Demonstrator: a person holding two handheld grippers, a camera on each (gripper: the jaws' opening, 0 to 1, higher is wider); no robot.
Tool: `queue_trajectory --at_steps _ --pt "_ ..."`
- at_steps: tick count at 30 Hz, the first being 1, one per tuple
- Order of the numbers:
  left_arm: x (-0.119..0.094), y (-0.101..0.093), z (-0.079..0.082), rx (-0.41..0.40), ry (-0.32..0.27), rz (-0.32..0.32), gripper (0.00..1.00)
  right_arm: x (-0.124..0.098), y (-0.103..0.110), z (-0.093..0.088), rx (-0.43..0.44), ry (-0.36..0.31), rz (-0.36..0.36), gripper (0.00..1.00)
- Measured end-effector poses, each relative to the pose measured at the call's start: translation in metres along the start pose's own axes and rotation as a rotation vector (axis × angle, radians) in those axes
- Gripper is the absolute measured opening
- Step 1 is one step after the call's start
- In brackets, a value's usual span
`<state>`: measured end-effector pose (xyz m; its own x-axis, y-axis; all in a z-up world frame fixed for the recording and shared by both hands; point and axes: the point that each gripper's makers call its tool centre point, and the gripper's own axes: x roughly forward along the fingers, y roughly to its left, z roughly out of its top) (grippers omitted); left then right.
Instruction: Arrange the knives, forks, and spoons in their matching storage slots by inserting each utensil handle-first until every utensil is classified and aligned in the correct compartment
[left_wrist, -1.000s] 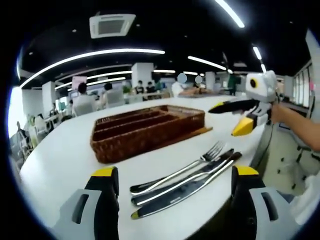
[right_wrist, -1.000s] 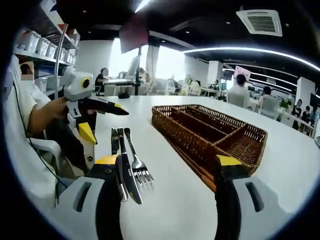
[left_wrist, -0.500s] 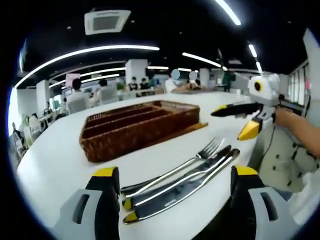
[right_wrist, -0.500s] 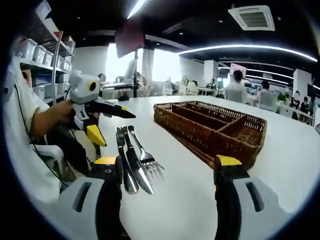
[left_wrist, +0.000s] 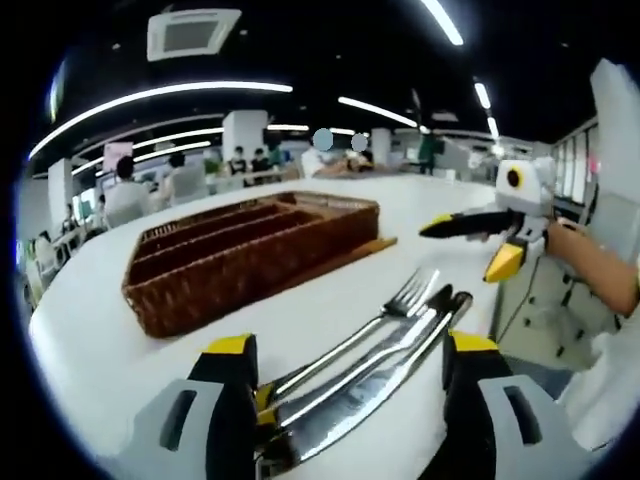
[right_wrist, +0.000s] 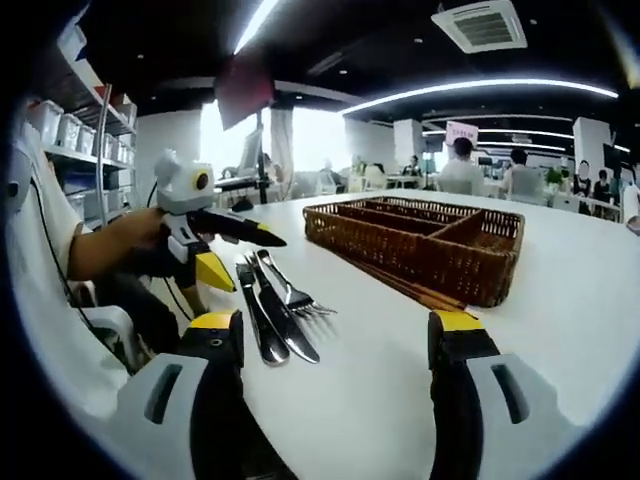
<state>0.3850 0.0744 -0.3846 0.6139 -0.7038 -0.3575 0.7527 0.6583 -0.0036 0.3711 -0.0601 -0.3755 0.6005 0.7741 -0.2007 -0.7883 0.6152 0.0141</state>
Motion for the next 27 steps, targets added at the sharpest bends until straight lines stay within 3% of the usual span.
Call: queue_trajectory --at_steps 1,2,4,6,11,17,19,23,27 --pt "0.001 0.0 0.002 0.01 0.0 -0.014 0.62 -0.001 0.0 0.0 0.0 -0.001 -0.001 0.78" --pt "0.002 -0.007 0.0 0.025 0.019 -0.075 0.56 -0.002 0.0 0.0 0.002 -0.005 -0.004 0.78" --pt "0.003 -0.013 -0.001 0.001 0.037 -0.141 0.39 -0.005 -0.001 0.001 0.013 -0.011 -0.009 0.78" --pt "0.005 -0.012 0.004 0.011 0.02 -0.162 0.33 -0.008 -0.001 0.001 0.02 -0.018 -0.01 0.78" --pt "0.015 0.004 0.009 0.03 0.063 -0.171 0.33 -0.017 -0.005 0.003 0.025 -0.037 -0.021 0.78" --pt "0.02 -0.004 0.001 0.054 0.093 -0.19 0.32 -0.023 -0.009 -0.001 0.037 -0.043 -0.026 0.78" --pt "0.019 -0.012 -0.003 0.028 0.121 -0.247 0.32 -0.026 -0.006 0.002 0.054 -0.059 -0.008 0.78" --pt "0.022 -0.008 0.002 0.01 0.111 -0.243 0.3 -0.027 -0.004 0.003 0.044 -0.058 -0.006 0.78" --pt "0.025 -0.012 -0.007 0.038 0.177 -0.298 0.28 -0.027 -0.001 0.004 0.036 -0.063 0.003 0.78"
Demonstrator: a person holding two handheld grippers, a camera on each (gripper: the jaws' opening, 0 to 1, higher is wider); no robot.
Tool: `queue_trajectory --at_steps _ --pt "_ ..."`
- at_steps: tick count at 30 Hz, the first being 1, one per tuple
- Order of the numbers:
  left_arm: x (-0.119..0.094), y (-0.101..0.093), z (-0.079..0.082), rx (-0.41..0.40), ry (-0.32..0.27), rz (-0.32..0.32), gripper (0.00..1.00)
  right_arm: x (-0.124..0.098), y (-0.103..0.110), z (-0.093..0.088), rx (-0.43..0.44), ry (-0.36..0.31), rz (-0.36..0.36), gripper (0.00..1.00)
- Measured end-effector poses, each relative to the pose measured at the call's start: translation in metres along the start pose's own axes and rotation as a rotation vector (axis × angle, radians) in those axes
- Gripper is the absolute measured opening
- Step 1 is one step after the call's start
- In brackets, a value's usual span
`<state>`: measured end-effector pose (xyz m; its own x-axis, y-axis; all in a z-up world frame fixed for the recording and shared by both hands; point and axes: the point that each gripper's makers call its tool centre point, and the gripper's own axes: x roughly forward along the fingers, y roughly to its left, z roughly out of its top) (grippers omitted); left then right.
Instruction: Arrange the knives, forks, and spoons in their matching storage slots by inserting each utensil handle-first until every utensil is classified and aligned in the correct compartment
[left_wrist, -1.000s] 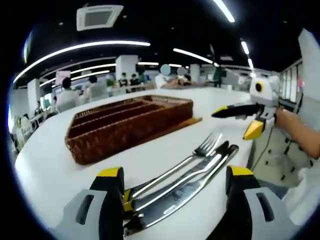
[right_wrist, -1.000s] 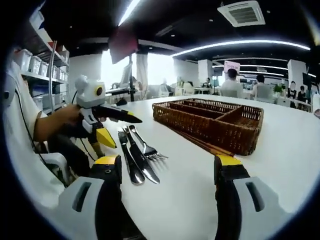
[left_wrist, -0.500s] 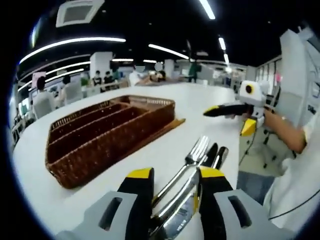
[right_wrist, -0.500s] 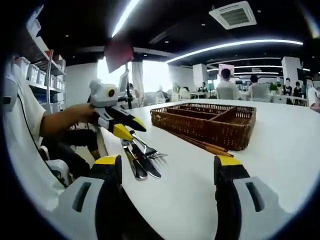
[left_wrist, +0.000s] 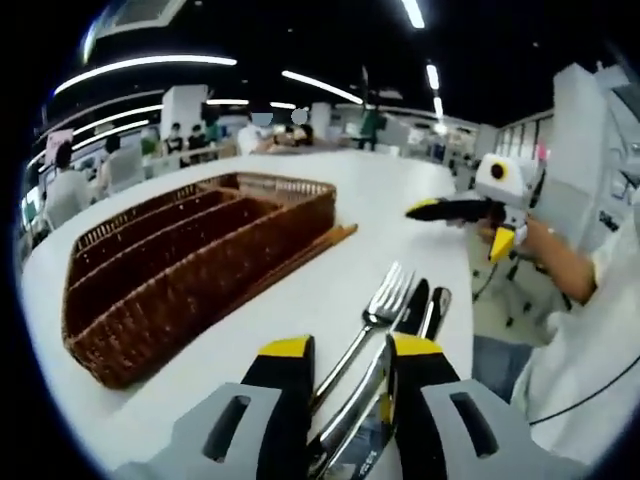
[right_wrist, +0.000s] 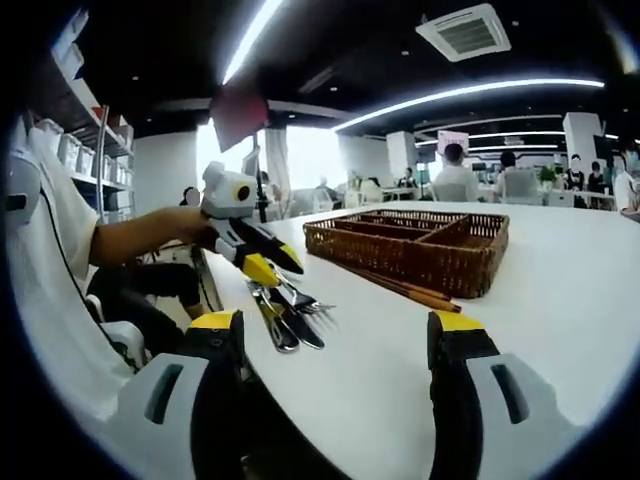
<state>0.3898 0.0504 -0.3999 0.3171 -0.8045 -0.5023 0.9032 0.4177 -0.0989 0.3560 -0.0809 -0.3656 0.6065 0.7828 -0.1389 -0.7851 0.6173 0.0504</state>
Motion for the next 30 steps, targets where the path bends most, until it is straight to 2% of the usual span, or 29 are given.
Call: queue_trajectory --at_steps 5,6,11,12,14,16,19,22,24,26,30 --pt "0.003 0.001 -0.002 -0.001 0.021 -0.011 0.25 -0.003 0.0 -0.002 0.0 -0.002 -0.002 0.77" --pt "0.003 0.002 -0.004 0.011 0.044 -0.008 0.25 -0.004 0.002 -0.001 0.016 -0.015 0.007 0.77" --pt "0.006 0.003 -0.003 -0.011 0.042 -0.021 0.21 -0.005 0.003 0.0 0.027 -0.033 0.01 0.77" --pt "0.006 0.0 -0.004 0.013 0.053 -0.046 0.19 -0.005 0.002 -0.001 0.03 -0.032 0.009 0.77" --pt "0.007 0.001 -0.005 0.055 0.065 -0.049 0.17 -0.005 0.003 -0.004 0.028 -0.026 0.012 0.77" --pt "0.008 0.001 -0.006 0.023 0.083 -0.063 0.15 -0.005 0.004 -0.006 0.027 -0.024 0.013 0.76" --pt "0.01 0.004 -0.006 0.06 0.103 -0.07 0.1 -0.006 0.007 -0.007 0.031 -0.024 0.017 0.75" --pt "0.012 0.006 -0.006 0.059 0.123 -0.078 0.08 -0.006 0.008 -0.012 0.021 -0.011 0.018 0.72" --pt "0.012 0.006 -0.006 0.095 0.141 -0.094 0.07 -0.006 0.007 -0.014 0.031 -0.01 0.018 0.71" --pt "0.013 0.006 -0.006 0.167 0.146 -0.11 0.06 -0.006 0.007 -0.014 0.033 -0.011 0.016 0.7" --pt "0.013 0.01 -0.004 0.172 0.171 -0.112 0.04 -0.006 0.008 -0.015 0.027 -0.008 0.016 0.68"
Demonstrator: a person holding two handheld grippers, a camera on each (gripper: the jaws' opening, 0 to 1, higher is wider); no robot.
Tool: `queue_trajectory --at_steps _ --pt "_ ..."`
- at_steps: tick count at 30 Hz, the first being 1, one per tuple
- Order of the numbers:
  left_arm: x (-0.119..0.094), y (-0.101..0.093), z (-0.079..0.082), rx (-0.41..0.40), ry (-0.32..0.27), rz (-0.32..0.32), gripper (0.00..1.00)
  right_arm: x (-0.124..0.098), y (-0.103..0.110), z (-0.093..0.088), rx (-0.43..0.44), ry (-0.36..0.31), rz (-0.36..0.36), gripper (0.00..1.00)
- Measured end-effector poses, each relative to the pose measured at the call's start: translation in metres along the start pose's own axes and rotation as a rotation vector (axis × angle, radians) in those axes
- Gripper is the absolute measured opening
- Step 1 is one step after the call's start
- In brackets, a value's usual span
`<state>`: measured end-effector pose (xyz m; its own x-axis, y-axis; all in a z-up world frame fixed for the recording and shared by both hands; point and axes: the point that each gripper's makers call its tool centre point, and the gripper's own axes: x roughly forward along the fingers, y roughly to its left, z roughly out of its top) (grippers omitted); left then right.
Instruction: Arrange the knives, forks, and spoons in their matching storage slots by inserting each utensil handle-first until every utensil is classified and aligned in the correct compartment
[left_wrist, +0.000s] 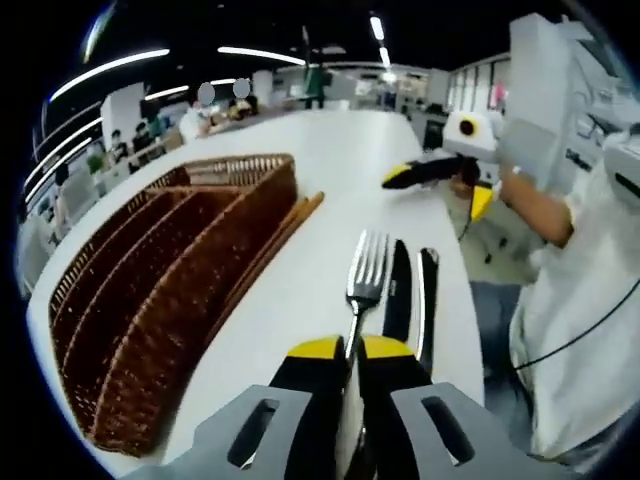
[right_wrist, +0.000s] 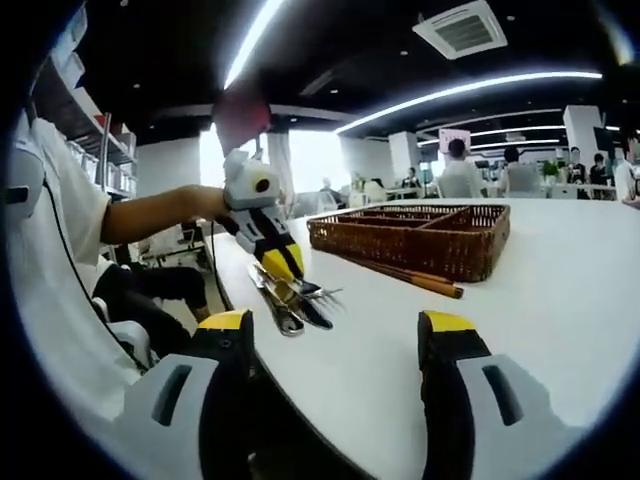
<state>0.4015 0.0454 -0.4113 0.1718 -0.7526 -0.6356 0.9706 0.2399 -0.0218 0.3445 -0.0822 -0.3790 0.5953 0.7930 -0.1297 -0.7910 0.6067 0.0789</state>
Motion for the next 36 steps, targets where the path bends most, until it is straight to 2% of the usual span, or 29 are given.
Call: queue_trajectory --at_steps 3,6,14,16,22,25,28,30,34,36 --pt "0.003 0.014 0.003 0.011 0.015 0.004 0.03 -0.001 -0.001 0.0 -0.002 0.0 -0.001 0.67" --pt "0.004 0.016 0.004 0.055 0.023 -0.017 0.03 -0.004 -0.002 -0.001 -0.001 -0.001 -0.002 0.67" --pt "0.007 0.023 0.008 0.089 0.016 -0.043 0.03 -0.007 -0.008 -0.002 0.005 0.001 -0.011 0.67" --pt "0.007 0.022 0.009 0.08 0.016 -0.048 0.04 -0.007 -0.007 -0.001 0.003 -0.001 -0.008 0.67" --pt "0.01 0.008 0.013 0.006 -0.029 -0.062 0.16 -0.005 -0.01 0.001 0.004 -0.001 -0.003 0.67" --pt "0.009 0.005 0.014 0.017 -0.039 -0.055 0.15 0.0 -0.006 0.006 0.004 -0.007 0.011 0.66" --pt "0.009 0.003 0.015 0.008 -0.047 -0.058 0.14 0.012 0.009 0.016 -0.01 -0.028 0.059 0.66" --pt "0.01 0.002 0.016 0.018 -0.046 -0.058 0.13 0.019 0.012 0.013 -0.038 0.0 0.059 0.66" --pt "0.011 0.001 0.017 0.008 -0.047 -0.058 0.1 0.024 0.014 0.008 -0.028 0.009 0.074 0.66" --pt "0.011 0.003 0.017 0.015 -0.048 -0.05 0.05 0.023 0.014 0.006 -0.021 0.01 0.072 0.66"
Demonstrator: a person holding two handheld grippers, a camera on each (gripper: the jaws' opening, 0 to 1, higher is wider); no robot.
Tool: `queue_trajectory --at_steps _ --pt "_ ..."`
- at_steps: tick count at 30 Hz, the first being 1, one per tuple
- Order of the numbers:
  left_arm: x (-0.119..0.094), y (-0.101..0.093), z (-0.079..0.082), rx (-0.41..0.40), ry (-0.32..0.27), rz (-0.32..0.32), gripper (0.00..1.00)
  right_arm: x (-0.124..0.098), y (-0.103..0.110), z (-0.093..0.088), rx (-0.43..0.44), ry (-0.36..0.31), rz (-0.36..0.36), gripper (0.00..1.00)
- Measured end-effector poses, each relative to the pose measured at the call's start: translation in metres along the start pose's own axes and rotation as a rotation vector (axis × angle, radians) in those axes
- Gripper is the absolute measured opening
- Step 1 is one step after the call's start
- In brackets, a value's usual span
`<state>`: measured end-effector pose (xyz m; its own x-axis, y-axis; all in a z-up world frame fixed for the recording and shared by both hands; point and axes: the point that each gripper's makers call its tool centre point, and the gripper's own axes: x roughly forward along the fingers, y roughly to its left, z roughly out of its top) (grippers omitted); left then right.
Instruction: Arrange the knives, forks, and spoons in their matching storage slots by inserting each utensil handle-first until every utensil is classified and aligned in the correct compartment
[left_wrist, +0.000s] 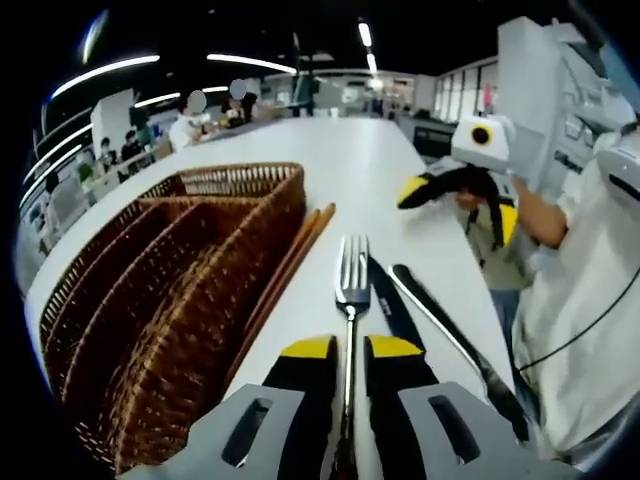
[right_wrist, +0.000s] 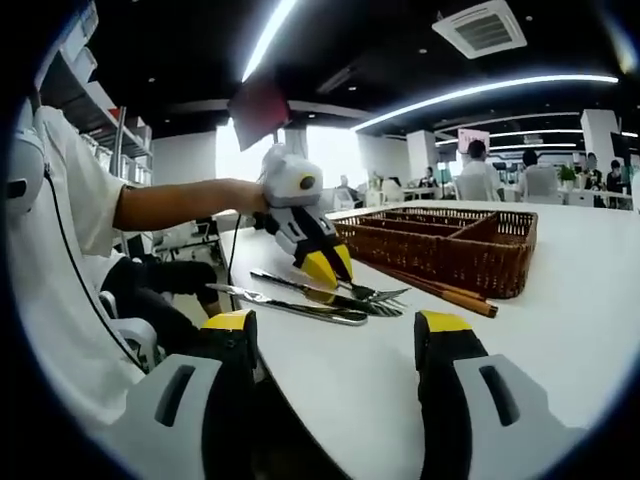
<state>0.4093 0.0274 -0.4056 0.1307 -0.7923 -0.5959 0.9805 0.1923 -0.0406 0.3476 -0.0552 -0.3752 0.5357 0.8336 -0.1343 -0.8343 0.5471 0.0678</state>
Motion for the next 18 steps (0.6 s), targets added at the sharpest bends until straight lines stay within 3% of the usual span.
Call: queue_trajectory --at_steps 8,12,15,18 --pt "-0.002 0.0 0.002 -0.037 -0.072 -0.026 0.03 -0.007 -0.007 -0.011 0.017 0.024 -0.03 0.64" --pt "-0.003 0.01 0.002 -0.25 -0.114 0.008 0.03 -0.009 -0.008 -0.007 0.015 0.011 -0.039 0.64" --pt "-0.009 0.013 0.0 -0.183 -0.111 0.031 0.03 -0.009 -0.01 -0.002 0.022 -0.001 -0.039 0.64" --pt "-0.012 0.009 0.003 -0.203 -0.11 0.02 0.03 -0.009 -0.011 -0.001 0.021 -0.002 -0.043 0.64"
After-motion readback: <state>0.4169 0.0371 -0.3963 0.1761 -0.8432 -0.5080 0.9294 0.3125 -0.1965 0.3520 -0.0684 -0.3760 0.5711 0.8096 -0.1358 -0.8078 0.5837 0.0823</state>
